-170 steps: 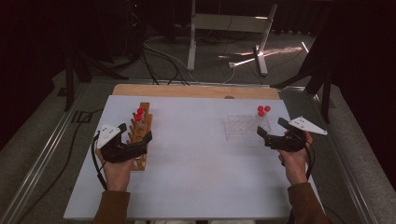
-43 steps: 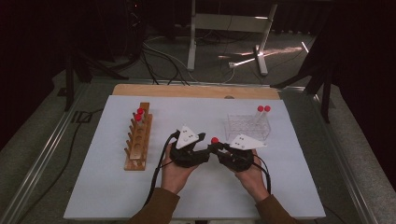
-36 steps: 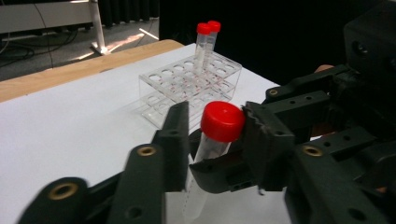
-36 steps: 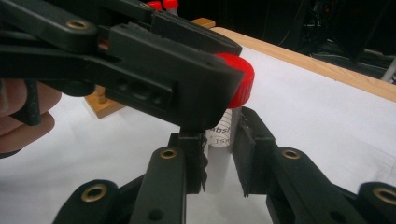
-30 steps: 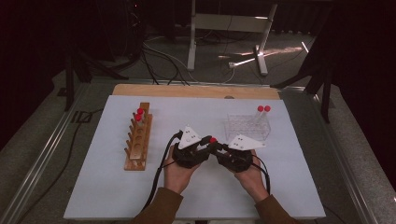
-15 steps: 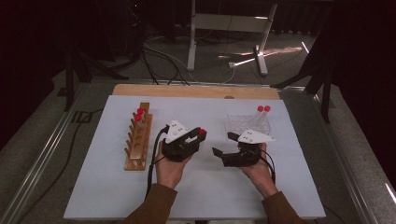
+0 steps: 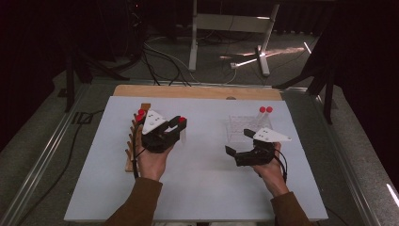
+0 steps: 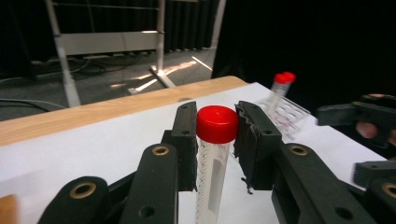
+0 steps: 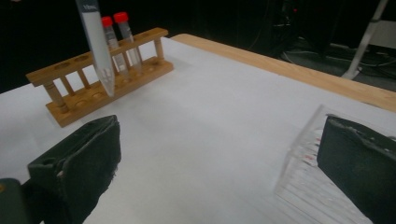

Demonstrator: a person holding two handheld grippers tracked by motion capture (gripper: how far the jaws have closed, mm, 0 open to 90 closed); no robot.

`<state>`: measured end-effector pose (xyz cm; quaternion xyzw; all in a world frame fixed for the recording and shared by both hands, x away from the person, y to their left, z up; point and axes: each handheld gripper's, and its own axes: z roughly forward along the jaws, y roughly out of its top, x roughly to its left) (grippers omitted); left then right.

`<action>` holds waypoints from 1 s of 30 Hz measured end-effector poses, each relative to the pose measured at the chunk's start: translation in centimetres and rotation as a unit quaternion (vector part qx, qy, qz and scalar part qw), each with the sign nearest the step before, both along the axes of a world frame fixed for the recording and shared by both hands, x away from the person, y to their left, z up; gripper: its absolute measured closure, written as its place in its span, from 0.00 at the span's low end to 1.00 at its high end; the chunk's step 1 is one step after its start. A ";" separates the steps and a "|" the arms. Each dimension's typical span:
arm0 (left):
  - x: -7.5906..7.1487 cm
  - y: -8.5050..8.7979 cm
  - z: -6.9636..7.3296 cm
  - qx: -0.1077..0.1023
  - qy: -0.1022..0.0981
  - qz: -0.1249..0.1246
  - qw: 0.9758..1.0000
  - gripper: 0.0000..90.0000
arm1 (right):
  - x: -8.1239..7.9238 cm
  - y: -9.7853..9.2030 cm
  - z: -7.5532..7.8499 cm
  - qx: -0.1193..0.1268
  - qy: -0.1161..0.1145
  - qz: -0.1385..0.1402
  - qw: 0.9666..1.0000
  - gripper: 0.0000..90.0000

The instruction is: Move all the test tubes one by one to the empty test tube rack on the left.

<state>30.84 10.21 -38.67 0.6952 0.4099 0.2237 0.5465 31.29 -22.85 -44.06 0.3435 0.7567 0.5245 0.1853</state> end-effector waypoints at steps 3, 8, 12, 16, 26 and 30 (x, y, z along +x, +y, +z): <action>0.2 1.2 0.2 0.000 -0.002 0.014 1.000 0.79 | 0.0 -0.5 0.2 0.006 -0.003 -0.005 1.000 0.00; 0.5 2.6 0.5 0.010 -0.014 0.034 0.999 0.79 | 0.0 -1.0 0.5 0.009 -0.009 -0.011 1.000 0.00; 0.7 4.0 0.7 0.019 -0.018 0.051 0.998 0.79 | 0.0 -1.2 0.5 0.013 -0.009 -0.012 1.000 0.00; 0.7 5.7 0.8 0.019 -0.022 0.071 0.997 0.79 | 0.0 -1.4 0.6 0.015 -0.009 -0.014 1.000 0.00; 1.0 8.6 0.7 0.023 -0.027 0.121 0.992 0.79 | 0.0 -1.2 0.5 0.011 -0.011 -0.010 1.000 0.00; 1.2 9.4 0.3 0.019 -0.024 0.136 0.990 0.79 | 0.0 -1.2 0.6 0.012 -0.010 -0.009 1.000 0.00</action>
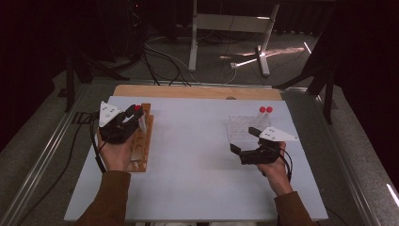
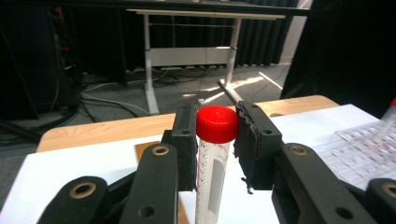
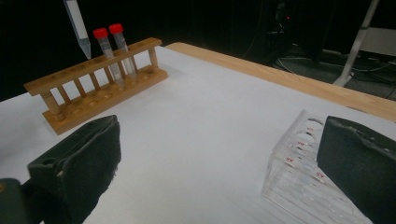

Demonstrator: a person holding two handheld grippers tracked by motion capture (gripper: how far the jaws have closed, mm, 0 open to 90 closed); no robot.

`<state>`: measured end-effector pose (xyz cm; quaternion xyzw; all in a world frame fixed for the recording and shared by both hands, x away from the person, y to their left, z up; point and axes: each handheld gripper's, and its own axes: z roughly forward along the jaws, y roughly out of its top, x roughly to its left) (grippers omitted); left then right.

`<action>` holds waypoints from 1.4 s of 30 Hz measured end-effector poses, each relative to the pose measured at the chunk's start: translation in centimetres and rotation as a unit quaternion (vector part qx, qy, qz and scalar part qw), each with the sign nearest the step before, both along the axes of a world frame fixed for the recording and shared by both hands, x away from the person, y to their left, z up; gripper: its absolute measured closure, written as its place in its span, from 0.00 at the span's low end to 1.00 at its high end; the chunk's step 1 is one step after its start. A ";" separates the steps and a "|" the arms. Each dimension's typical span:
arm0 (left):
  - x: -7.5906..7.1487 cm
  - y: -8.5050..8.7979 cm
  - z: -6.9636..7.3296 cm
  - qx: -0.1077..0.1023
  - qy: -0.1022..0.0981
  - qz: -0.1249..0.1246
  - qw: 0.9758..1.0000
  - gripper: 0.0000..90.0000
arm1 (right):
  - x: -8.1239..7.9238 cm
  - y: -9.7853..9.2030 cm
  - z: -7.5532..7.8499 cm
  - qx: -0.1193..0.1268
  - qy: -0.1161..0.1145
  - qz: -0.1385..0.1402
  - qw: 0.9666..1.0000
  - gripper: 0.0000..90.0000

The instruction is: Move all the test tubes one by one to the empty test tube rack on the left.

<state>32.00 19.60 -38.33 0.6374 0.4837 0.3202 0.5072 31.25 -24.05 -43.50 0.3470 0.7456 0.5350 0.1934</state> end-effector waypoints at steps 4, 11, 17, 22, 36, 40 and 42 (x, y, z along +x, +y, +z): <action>0.1 0.6 -0.5 -0.002 0.005 0.013 1.000 0.79 | 0.0 -0.1 0.0 0.002 -0.001 0.000 1.000 0.00; 0.2 1.1 -1.8 -0.002 0.015 0.025 1.000 0.79 | -0.1 0.0 0.0 0.000 -0.001 0.001 1.000 0.00; 0.3 1.3 -3.1 0.001 0.030 0.028 0.999 0.79 | 0.0 0.0 0.0 0.001 -0.002 0.001 1.000 0.00; 0.3 1.3 -4.0 0.007 0.043 0.029 0.999 0.79 | -0.1 0.1 0.0 -0.001 -0.001 0.001 1.000 0.00; 0.5 0.8 -6.0 0.025 0.072 0.028 0.997 0.78 | 0.0 0.0 -0.1 -0.001 -0.001 0.001 1.000 0.00; 0.6 0.7 -6.3 0.026 0.078 0.028 0.996 0.78 | 0.0 0.0 0.0 0.002 0.000 0.001 1.000 0.00; 0.5 0.7 -6.4 0.024 0.077 0.028 0.996 0.78 | 0.0 0.0 0.0 0.002 0.000 0.002 1.000 0.00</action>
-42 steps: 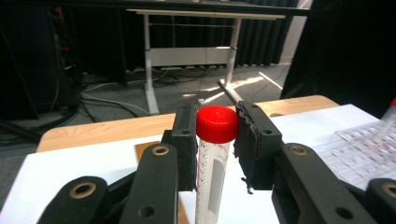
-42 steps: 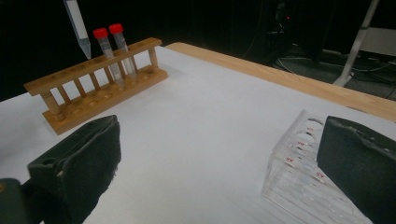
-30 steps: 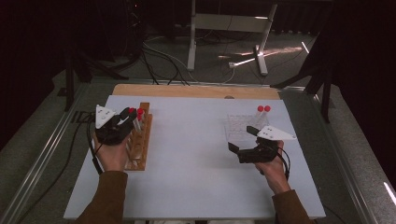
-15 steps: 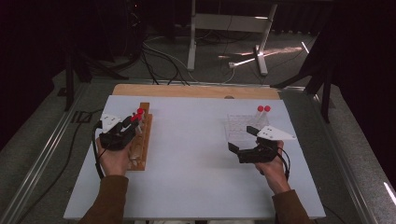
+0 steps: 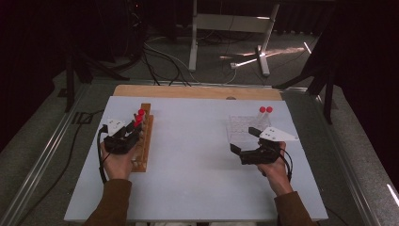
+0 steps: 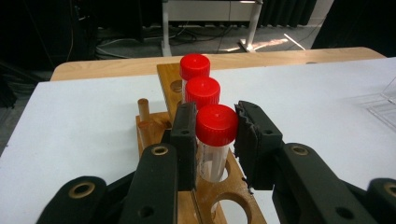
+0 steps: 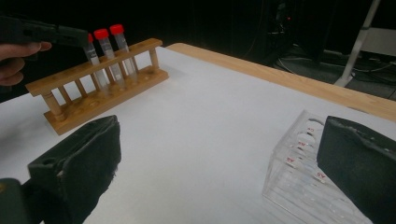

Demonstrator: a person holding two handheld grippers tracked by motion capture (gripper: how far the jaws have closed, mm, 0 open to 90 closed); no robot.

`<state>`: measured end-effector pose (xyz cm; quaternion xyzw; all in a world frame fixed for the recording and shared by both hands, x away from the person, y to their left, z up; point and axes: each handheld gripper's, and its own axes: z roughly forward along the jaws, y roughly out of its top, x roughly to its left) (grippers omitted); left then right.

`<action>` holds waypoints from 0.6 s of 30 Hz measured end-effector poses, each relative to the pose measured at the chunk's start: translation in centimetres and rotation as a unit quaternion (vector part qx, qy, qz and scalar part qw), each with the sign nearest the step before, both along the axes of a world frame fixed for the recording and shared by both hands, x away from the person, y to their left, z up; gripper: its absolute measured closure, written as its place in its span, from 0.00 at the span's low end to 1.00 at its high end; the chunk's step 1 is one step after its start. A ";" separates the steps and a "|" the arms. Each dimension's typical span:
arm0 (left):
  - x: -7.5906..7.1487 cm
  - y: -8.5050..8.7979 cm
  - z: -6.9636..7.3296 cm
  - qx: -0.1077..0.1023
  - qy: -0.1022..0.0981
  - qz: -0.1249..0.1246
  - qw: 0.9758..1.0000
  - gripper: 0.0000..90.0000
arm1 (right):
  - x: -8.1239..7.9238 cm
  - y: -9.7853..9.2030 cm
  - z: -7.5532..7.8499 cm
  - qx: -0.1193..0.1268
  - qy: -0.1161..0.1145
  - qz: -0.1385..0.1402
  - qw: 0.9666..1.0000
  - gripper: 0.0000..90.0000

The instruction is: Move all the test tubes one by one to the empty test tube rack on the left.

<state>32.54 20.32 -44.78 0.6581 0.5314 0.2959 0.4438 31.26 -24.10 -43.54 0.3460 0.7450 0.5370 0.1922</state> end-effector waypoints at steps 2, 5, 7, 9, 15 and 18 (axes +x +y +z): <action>0.0 0.0 0.0 -0.003 0.001 -0.002 1.000 0.78 | 0.0 0.0 0.0 0.000 0.000 0.000 1.000 0.00; -0.1 0.1 0.0 -0.008 0.002 -0.004 1.000 0.73 | 0.0 0.0 0.0 0.000 0.000 0.001 1.000 0.00; -0.2 0.2 0.1 -0.017 0.003 -0.010 1.000 0.62 | 0.0 0.0 0.0 0.001 0.000 0.001 1.000 0.00; -0.4 0.2 0.2 -0.017 -0.001 -0.011 1.000 0.49 | 0.0 0.0 0.0 0.002 0.000 0.002 1.000 0.00; -1.3 0.2 0.7 -0.042 -0.010 -0.019 0.999 0.26 | 0.0 0.0 0.0 0.003 0.000 0.001 1.000 0.00; -1.8 0.1 0.9 -0.047 -0.014 -0.027 0.998 0.19 | 0.0 -0.1 0.0 0.005 0.000 -0.002 1.000 0.00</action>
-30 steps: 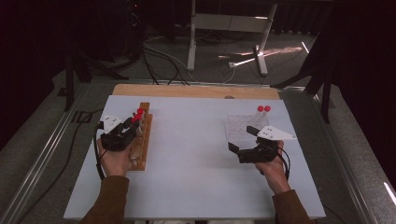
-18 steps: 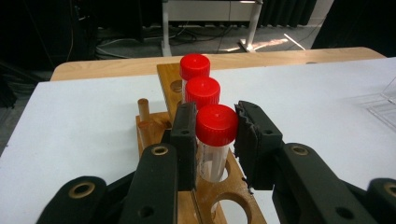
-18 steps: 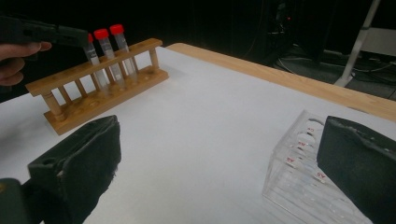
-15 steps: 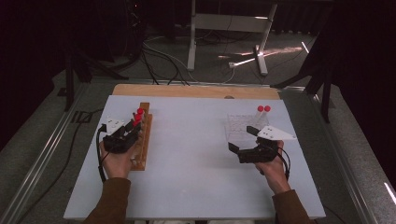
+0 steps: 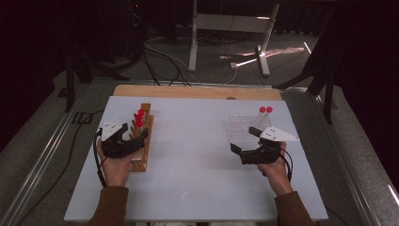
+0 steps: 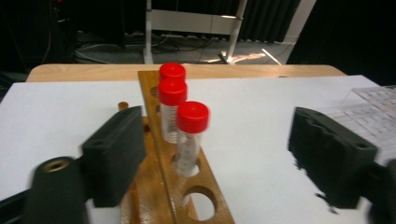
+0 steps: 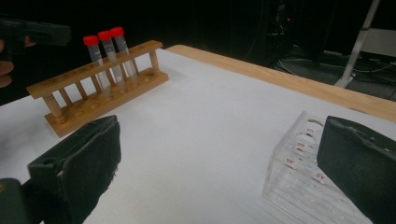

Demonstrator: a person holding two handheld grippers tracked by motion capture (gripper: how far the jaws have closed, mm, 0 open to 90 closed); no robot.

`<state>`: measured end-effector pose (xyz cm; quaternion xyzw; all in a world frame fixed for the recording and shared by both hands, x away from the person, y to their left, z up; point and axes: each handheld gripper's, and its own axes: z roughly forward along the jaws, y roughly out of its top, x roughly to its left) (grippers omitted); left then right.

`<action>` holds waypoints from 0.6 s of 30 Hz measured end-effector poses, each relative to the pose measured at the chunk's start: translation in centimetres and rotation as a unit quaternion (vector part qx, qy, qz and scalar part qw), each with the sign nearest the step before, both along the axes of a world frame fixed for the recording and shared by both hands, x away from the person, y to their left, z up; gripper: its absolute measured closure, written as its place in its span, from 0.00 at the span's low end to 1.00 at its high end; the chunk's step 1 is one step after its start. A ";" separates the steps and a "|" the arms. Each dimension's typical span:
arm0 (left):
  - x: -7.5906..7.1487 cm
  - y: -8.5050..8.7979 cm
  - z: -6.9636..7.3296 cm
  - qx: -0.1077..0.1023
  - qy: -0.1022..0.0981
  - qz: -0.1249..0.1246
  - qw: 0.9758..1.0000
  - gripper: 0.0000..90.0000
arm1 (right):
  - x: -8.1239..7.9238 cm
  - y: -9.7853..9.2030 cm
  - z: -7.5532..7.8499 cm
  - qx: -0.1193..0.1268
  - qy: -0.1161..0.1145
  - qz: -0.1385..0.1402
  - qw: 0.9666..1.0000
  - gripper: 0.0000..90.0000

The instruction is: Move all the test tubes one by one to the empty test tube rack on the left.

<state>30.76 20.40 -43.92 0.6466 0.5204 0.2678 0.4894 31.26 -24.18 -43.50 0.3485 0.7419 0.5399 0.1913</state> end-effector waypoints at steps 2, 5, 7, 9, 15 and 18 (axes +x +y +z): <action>-0.4 0.0 0.0 -0.007 -0.008 -0.006 1.000 0.18 | 0.1 -0.1 0.0 0.000 0.000 -0.001 1.000 0.00; -0.9 -0.1 0.0 -0.019 -0.015 -0.012 1.000 0.11 | 0.1 -0.3 0.1 0.003 0.000 -0.005 1.000 0.00; -0.9 -0.2 0.0 -0.015 -0.009 -0.015 1.000 0.06 | 0.2 -0.4 0.2 0.005 -0.002 -0.008 1.000 0.00; -1.2 -0.2 0.1 -0.019 -0.015 -0.019 1.000 0.02 | 0.2 -0.5 0.3 0.007 -0.003 -0.013 1.000 0.00; -1.7 -0.6 0.4 -0.012 -0.023 -0.034 0.999 0.01 | 0.4 -1.4 1.1 0.007 -0.016 -0.038 0.999 0.00; -1.7 -0.7 0.4 -0.012 -0.025 -0.036 0.999 0.01 | 0.8 -2.0 1.4 -0.001 -0.025 -0.056 0.998 0.00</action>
